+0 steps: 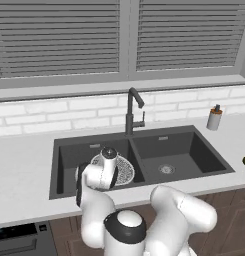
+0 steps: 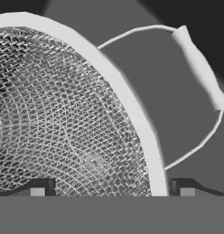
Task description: Put the colander in the sink, put the mango in the colander, and turn on the sink faucet and pour water over the colander.
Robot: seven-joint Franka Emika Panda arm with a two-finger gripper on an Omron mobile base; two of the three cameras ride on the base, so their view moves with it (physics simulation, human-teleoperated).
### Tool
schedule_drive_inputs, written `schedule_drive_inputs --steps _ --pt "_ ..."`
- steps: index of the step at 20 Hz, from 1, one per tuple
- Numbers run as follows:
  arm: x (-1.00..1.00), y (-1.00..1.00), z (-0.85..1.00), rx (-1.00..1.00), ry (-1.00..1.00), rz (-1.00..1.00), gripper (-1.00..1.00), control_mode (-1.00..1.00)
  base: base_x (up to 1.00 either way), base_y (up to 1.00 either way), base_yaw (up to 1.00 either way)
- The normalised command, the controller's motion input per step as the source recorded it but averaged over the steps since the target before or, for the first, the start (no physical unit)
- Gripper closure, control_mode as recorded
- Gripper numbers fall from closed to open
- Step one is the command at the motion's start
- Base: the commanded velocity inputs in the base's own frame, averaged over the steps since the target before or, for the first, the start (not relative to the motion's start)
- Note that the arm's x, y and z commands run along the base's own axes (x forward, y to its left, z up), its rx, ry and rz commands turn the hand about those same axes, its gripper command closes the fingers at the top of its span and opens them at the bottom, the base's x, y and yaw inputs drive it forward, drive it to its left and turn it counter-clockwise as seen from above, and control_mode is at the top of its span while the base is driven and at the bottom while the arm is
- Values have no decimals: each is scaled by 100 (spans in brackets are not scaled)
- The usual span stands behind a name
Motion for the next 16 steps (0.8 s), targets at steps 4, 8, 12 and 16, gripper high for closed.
schedule_drive_inputs --steps 4,8,12,16 --pt "-6 100 18 -3 -5 -16 -100 -100 0 0 0" --pt "-13 100 18 -2 0 -12 -100 -100 0 0 0" --pt "-36 99 59 0 -2 -10 -100 -100 0 0 0" --pt "-56 45 80 0 -6 -9 -100 -100 0 0 0"
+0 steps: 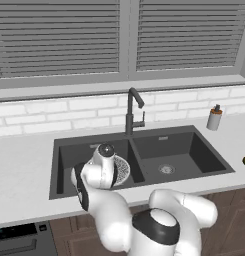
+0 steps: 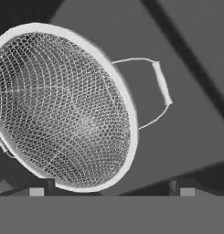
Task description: Put the colander in the sink, put the mango in the colander, and turn on the sink faucet and pour water over the colander.
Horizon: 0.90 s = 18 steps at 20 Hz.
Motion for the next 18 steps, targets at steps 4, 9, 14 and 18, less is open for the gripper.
schedule_drive_inputs --steps 4,9,14,18 --pt "-71 0 90 3 -7 -15 -100 -100 0 0 0" --pt "-59 0 100 1 -1 -16 -100 -100 0 0 0" --pt "-55 0 100 -2 0 -12 -100 -100 0 0 0" --pt "-40 0 100 -19 0 -2 -100 -100 0 0 0"
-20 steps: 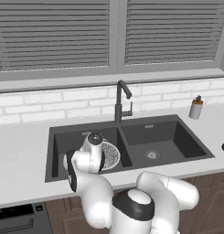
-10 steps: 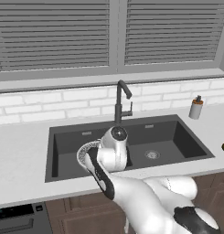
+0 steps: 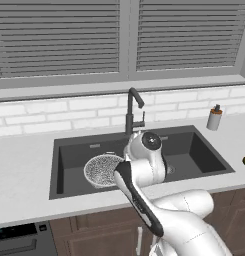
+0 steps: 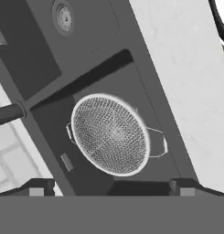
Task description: Put the colander in the sink, put the mango in the colander, and turn on the sink faucet and pour water over the colander.
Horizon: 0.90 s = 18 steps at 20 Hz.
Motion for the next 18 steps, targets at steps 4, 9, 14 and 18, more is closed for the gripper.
schedule_drive_inputs --steps 4,9,14,18 --pt "-18 -4 92 -35 0 8 -100 -100 0 0 0" --pt "-16 -44 41 -34 4 32 -100 -100 0 0 0" --pt "-26 -64 5 -35 8 46 -100 -100 0 0 0" --pt "-43 -72 0 -40 12 46 -100 -100 0 0 0"
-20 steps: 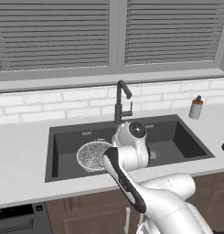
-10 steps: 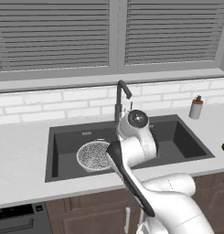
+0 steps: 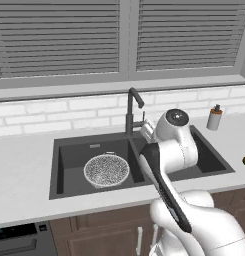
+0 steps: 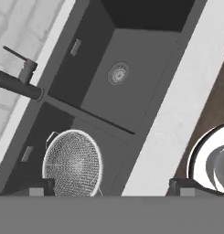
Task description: Put the colander in the sink, put the mango in the colander, and turn on the sink faucet and pour water over the colander.
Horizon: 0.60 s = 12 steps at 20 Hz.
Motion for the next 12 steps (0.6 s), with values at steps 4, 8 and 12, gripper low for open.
schedule_drive_inputs --steps 4,8,12 --pt "-57 -70 0 -45 20 33 -100 -100 0 0 0" --pt "-55 -77 -3 -42 20 29 -100 -100 0 0 0" --pt "-31 -95 -7 -21 20 19 -100 -100 0 0 0"
